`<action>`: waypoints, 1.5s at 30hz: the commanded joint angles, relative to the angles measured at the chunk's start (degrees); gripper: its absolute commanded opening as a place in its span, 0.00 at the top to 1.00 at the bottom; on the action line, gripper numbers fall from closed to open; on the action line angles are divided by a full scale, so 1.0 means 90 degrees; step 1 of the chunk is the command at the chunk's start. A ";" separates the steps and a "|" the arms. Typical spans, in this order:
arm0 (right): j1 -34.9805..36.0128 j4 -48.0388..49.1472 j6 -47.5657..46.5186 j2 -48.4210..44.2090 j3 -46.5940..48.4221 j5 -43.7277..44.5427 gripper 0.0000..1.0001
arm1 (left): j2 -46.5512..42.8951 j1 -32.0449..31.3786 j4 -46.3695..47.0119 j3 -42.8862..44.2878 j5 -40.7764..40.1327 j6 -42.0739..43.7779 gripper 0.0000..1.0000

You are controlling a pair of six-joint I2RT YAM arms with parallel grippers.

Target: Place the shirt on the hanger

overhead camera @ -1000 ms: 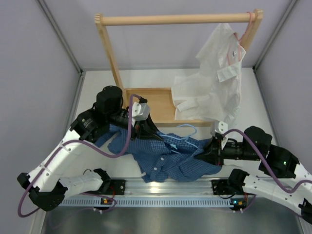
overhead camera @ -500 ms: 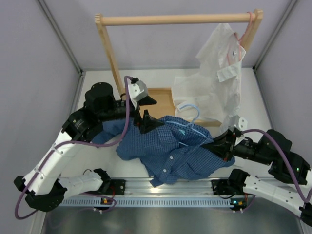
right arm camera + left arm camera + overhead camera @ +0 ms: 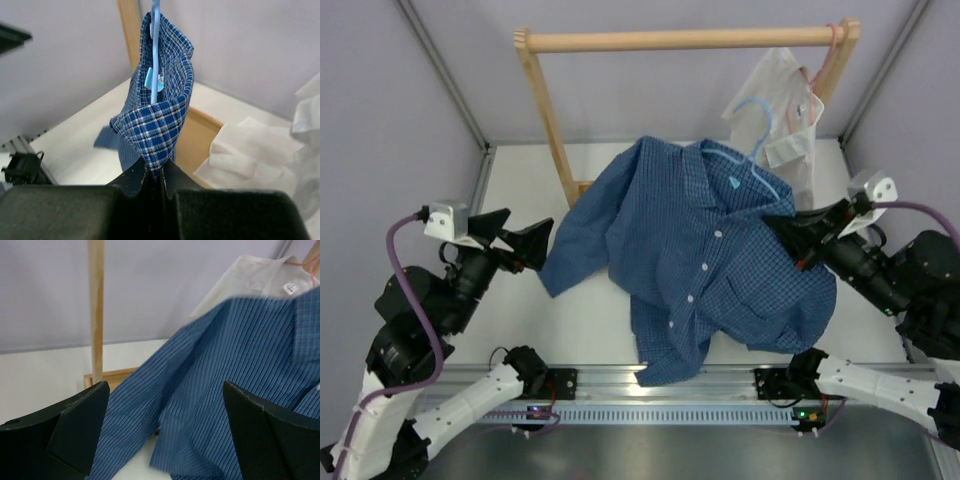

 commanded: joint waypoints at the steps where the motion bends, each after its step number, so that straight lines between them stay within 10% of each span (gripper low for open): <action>1: 0.0057 0.1042 -0.0364 0.0592 0.1256 0.0714 1.00 | -0.0433 0.0001 -0.0532 -0.0918 -0.0758 -0.0267 0.02; 10: 0.0057 0.3121 -0.1487 0.1501 0.2460 0.0890 1.00 | -0.3041 0.0001 -0.0340 -0.3038 -0.1726 -0.0776 0.02; 24: 0.0057 0.5955 0.0240 0.0182 -0.3127 0.0636 1.00 | -0.3580 0.0001 -0.0290 -0.3440 -0.1443 -0.0766 0.02; 35: 0.0485 0.4208 0.0329 0.2496 -0.0228 0.2167 1.00 | -0.2761 0.0927 -0.0260 -0.3509 -0.2311 -0.1059 0.02; 45: 0.0633 0.1592 0.0876 0.4732 0.3022 0.3937 1.00 | -0.0982 0.3525 -0.0241 -0.3362 -0.0477 -0.0854 0.02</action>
